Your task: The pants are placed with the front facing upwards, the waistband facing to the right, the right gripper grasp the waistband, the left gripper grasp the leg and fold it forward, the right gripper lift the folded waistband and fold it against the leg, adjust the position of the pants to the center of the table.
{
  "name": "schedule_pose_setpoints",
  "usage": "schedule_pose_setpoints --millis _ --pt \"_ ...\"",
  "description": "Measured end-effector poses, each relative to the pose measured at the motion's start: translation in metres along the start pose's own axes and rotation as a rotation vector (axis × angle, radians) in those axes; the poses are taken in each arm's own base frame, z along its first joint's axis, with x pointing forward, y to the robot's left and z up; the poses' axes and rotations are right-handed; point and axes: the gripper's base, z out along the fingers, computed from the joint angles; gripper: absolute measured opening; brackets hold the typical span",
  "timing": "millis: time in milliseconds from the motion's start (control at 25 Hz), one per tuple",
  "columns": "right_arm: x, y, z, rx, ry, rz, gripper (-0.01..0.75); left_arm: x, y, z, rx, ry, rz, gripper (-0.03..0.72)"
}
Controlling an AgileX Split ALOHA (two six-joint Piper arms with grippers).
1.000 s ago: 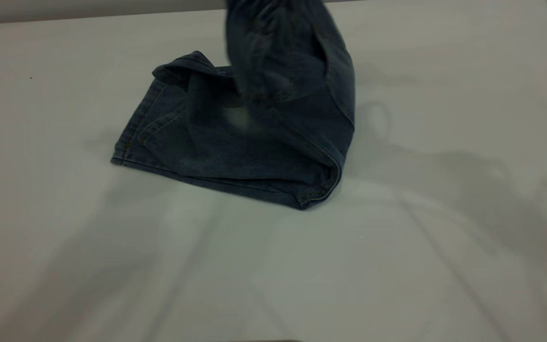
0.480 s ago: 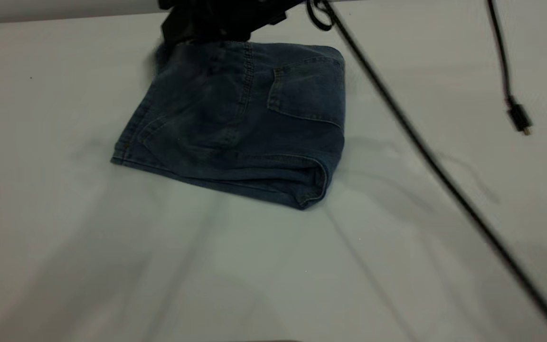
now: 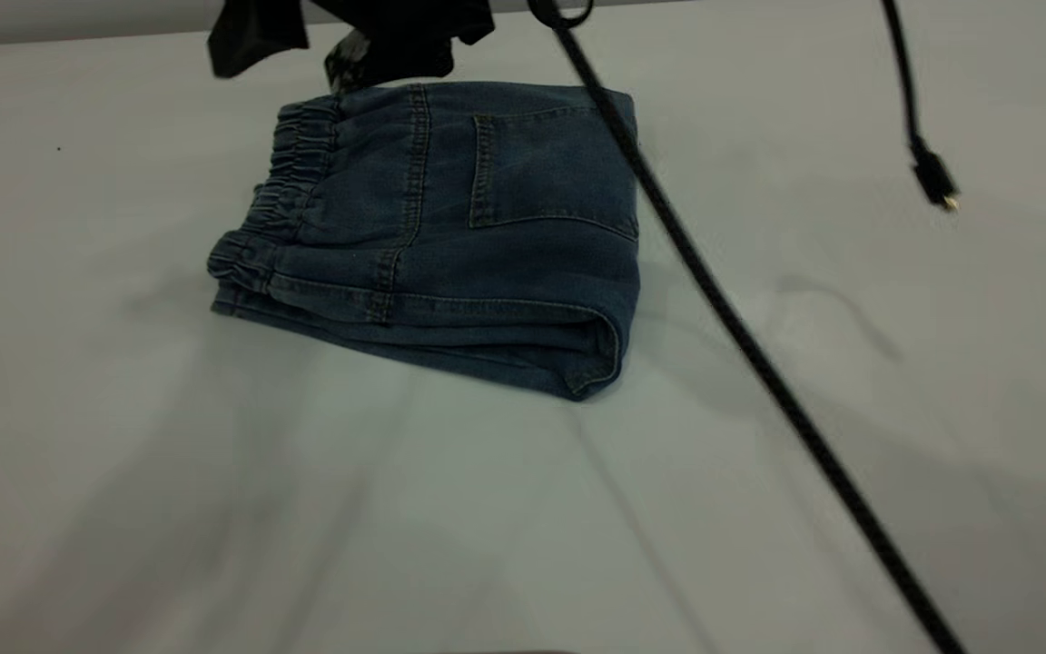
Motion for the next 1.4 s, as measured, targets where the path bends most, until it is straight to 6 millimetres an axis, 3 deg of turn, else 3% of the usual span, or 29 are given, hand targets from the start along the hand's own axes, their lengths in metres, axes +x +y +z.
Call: schedule_pose_setpoints --millis 280,520,1000,1200,1400 --pt "-0.011 0.021 -0.008 0.211 0.189 0.143 0.45 0.0 0.0 0.0 0.0 0.0 0.0 0.463" --pt "-0.021 0.015 -0.008 0.358 0.159 0.352 0.442 0.0 0.0 0.0 0.0 0.0 0.0 0.463" --pt "0.035 -0.038 0.049 0.515 0.179 0.905 0.441 0.004 0.0 0.0 0.003 0.048 -0.031 0.463" --pt "0.039 -0.043 0.053 0.538 0.18 0.93 0.42 0.008 0.0 0.0 -0.006 0.083 -0.02 0.463" --pt "0.048 -0.049 0.044 0.669 0.289 0.79 0.398 0.01 0.001 -0.001 -0.015 0.109 0.008 0.463"
